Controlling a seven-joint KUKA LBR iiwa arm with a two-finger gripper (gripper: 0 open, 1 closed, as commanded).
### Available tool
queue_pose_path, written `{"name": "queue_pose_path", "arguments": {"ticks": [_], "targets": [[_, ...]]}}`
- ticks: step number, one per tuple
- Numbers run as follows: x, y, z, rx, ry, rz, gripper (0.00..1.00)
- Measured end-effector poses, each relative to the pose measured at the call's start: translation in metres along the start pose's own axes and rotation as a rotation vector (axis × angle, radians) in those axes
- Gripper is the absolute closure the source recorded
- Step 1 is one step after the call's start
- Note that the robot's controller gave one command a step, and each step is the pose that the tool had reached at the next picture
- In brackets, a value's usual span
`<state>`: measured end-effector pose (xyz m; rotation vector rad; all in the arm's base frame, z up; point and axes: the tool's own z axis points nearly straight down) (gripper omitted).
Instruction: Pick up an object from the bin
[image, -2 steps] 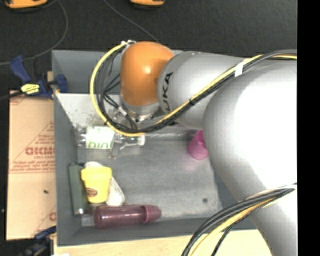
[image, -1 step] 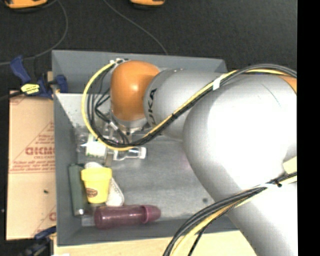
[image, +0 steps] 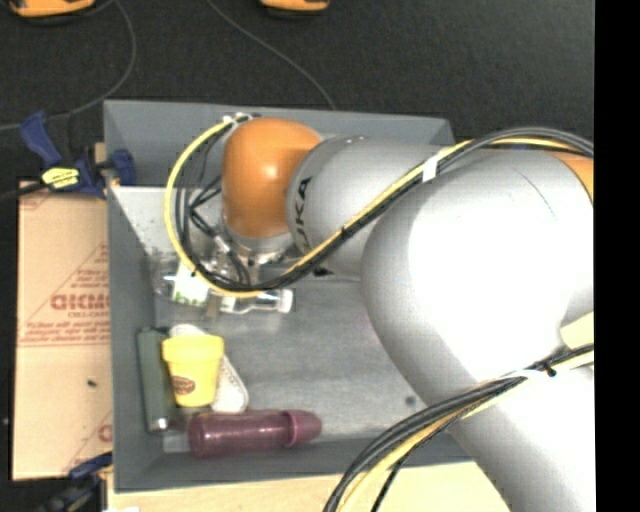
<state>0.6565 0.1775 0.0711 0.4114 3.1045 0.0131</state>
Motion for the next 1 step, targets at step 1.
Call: {"name": "queue_pose_path", "arguments": {"ticks": [1], "targets": [[0.0000, -0.0001, 0.0000, 0.001, 0.000, -0.001, 1.00]]}}
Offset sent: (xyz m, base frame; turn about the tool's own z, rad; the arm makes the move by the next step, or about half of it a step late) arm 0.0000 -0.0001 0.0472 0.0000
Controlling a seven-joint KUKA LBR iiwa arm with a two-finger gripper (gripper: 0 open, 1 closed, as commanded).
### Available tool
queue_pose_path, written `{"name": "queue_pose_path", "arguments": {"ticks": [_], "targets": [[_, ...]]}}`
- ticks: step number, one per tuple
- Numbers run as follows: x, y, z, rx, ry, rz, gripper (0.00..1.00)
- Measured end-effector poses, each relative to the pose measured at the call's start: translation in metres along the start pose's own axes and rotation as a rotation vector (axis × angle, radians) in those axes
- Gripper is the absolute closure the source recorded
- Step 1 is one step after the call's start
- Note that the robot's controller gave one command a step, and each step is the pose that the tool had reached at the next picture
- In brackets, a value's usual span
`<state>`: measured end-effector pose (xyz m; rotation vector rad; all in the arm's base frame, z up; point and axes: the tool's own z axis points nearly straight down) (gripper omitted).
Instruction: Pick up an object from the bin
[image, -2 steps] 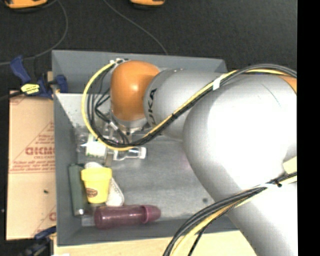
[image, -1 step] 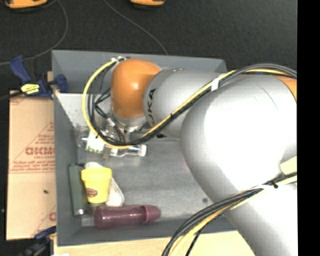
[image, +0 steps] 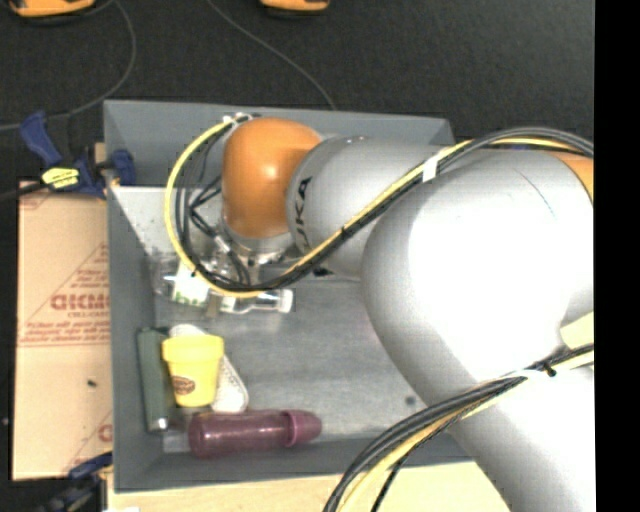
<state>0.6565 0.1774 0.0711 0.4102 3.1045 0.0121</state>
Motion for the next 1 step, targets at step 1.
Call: {"name": "queue_pose_path", "arguments": {"ticks": [1], "targets": [[-0.0028, 0.0006, -0.0502, -0.005, -0.006, 0.000, 1.00]]}}
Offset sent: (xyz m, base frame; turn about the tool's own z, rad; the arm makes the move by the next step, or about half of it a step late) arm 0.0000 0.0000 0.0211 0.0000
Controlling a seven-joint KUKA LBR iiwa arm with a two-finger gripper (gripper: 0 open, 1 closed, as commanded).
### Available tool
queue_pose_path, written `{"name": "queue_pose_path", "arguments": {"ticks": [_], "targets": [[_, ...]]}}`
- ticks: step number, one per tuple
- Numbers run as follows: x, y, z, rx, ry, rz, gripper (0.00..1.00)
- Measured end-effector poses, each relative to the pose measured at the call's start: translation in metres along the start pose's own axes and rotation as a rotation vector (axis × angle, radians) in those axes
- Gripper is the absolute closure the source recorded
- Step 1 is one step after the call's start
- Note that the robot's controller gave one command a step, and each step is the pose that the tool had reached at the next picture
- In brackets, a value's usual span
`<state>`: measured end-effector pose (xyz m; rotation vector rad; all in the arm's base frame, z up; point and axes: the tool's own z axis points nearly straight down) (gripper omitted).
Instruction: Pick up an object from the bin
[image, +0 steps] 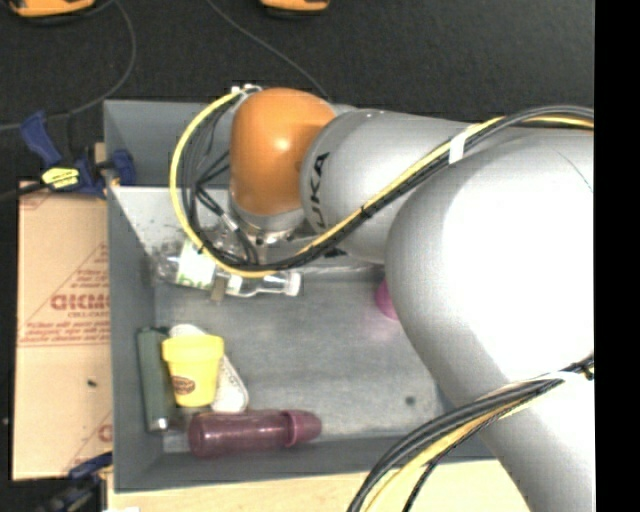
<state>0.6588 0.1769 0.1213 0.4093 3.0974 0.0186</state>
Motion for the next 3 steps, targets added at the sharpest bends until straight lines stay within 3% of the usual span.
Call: {"name": "queue_pose_path", "arguments": {"ticks": [1, 2, 3], "targets": [[0.002, -0.001, 0.029, 0.005, 0.005, -0.001, 1.00], [-0.002, 0.000, -0.005, -0.003, -0.007, 0.000, 1.00], [0.001, -0.002, 0.005, 0.005, 0.004, -0.002, 1.00]]}}
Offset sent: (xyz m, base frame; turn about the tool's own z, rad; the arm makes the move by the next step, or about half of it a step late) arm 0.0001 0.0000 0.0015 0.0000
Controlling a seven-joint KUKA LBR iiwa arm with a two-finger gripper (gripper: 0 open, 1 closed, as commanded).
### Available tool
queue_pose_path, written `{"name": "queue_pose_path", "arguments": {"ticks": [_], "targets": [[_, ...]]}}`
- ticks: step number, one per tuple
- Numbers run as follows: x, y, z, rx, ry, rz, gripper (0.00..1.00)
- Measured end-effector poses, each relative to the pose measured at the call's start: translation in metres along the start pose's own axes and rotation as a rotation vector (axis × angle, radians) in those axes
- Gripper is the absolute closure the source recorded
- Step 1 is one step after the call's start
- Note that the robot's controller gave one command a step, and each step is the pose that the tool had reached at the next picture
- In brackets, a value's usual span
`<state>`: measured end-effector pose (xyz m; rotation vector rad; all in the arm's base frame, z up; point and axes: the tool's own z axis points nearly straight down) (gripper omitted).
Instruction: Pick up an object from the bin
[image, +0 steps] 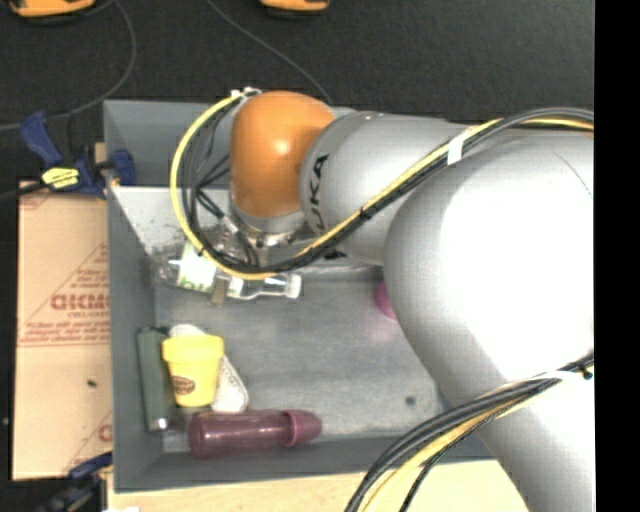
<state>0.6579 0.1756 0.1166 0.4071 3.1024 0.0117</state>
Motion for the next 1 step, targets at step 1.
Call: {"name": "queue_pose_path", "arguments": {"ticks": [1], "targets": [[-0.0044, 0.0021, -0.0456, -0.011, -0.015, 0.000, 1.00]]}}
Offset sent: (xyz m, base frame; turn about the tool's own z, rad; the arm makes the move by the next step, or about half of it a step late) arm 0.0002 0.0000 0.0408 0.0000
